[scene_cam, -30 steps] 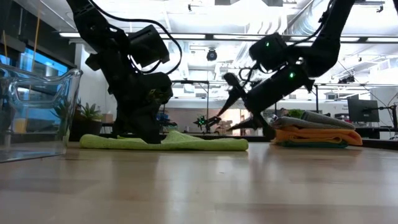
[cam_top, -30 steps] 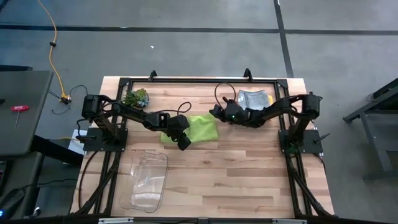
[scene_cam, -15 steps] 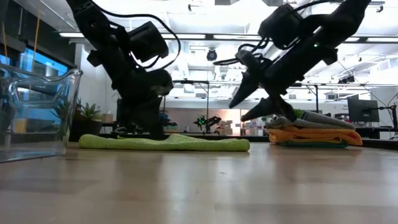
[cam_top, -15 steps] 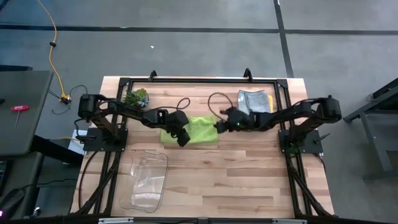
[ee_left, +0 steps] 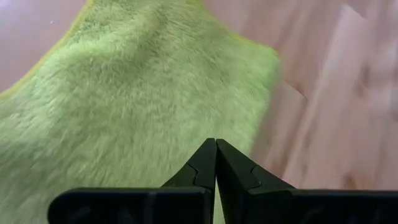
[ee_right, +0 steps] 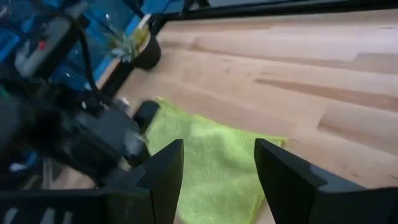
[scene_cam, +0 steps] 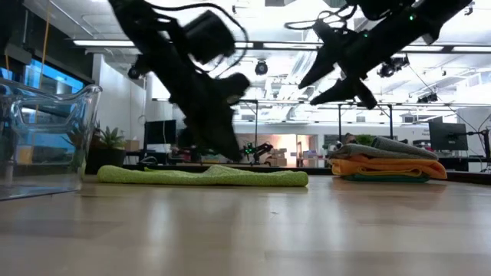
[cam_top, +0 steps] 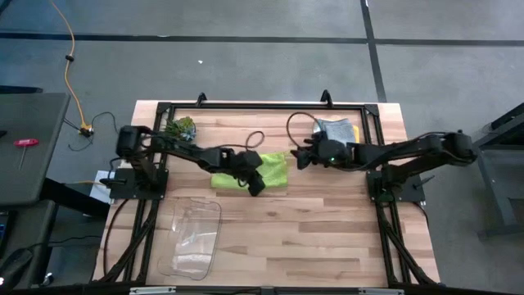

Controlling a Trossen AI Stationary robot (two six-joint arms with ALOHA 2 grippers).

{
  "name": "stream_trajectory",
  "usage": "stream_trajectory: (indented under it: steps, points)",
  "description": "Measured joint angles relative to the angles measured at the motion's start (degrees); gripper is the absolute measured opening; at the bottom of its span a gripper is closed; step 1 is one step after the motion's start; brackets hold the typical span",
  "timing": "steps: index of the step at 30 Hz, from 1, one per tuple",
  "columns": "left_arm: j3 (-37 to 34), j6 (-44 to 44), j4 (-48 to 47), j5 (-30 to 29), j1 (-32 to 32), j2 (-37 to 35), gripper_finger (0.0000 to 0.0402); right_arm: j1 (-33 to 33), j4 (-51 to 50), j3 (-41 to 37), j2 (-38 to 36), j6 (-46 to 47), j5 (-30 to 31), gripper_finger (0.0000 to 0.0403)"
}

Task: Fold microfiber towels
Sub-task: Fold the green towel

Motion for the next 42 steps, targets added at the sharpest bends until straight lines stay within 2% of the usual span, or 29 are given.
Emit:
stream_trajectory:
  steps: [5, 11, 15, 20, 24, 28, 38, 42]
  points:
    - [5.0, -2.0, -0.3, -2.1, -0.1, 6.1, 0.0000, -0.8, -10.5, 0.0, -2.7, 7.2, -1.2, 0.0188]
    - [5.8, -2.1, -0.8, -4.0, -0.1, 9.0, 0.0000, -0.2, -17.3, -0.2, -0.1, 16.2, -5.2, 0.0188]
    - [6.0, 0.1, -3.6, -2.2, -0.9, 8.9, 0.0000, 1.0, -14.3, -0.1, 4.8, 20.8, -9.5, 0.0188]
    - [6.0, 1.4, -5.1, -0.1, -3.1, 8.9, 0.0000, 1.9, -4.0, -0.1, 14.6, 26.5, -15.6, 0.0188]
    - [5.9, 1.5, -5.4, -0.4, -5.0, 9.0, 0.0000, 2.5, 7.4, -0.1, 21.8, 30.2, -17.6, 0.0188]
    - [5.8, 0.6, -4.9, -0.8, -5.8, 9.1, 0.0000, 3.5, 12.0, -0.1, 26.4, 33.9, -19.9, 0.0188]
    - [5.7, 0.4, -4.3, -0.4, -5.8, 9.1, 0.0000, 7.4, 15.0, 0.1, 27.7, 42.2, -16.0, 0.0188]
    - [5.7, 0.3, -3.9, -0.2, -5.8, 9.2, 0.0000, 6.8, 13.8, 0.8, 28.1, 44.4, -7.7, 0.0188]
